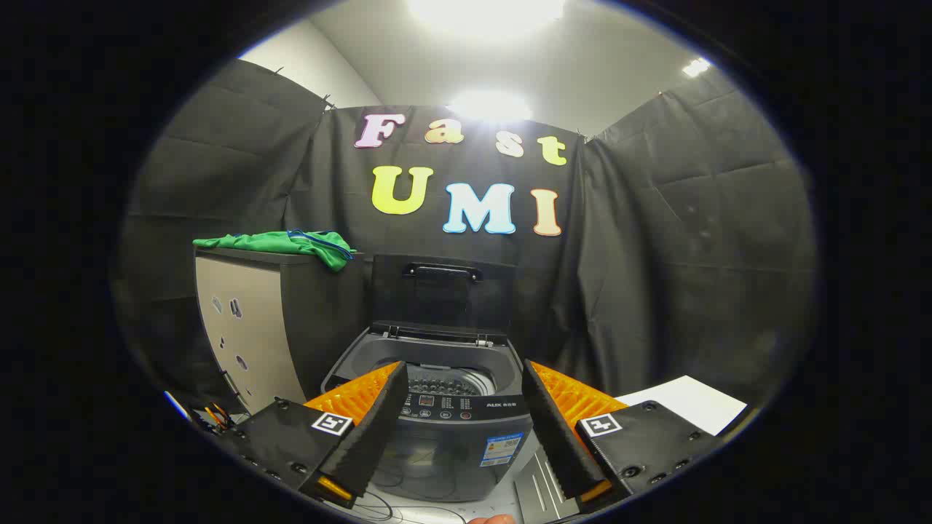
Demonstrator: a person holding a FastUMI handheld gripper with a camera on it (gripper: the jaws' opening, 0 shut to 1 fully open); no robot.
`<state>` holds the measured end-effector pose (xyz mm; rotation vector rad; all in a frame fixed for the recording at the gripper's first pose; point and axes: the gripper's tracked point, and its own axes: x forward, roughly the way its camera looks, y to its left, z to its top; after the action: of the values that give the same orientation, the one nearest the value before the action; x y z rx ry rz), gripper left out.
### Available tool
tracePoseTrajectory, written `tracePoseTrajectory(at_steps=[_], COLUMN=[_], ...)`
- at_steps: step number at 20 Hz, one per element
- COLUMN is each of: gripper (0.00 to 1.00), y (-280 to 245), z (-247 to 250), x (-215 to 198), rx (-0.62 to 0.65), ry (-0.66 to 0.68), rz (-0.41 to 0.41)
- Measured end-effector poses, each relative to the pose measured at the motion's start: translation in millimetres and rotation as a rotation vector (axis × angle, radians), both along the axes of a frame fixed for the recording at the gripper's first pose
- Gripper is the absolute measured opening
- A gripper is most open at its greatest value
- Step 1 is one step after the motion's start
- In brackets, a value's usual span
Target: Put the clothes into the washing machine and then close the washing machine lid.
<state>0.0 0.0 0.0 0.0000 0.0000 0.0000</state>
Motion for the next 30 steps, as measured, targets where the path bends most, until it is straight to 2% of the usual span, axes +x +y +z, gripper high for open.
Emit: tracePoseTrajectory(at_steps=[20, 25, 30], gripper=[0.98, 0.98, 0.97], y=[11, 44, 116], z=[10, 84, 193], x=[20, 56, 107], rx=[-0.068, -0.019, 0.01], ry=[-0.001, -0.089, -0.209], rz=[0.037, 0.077, 0.192])
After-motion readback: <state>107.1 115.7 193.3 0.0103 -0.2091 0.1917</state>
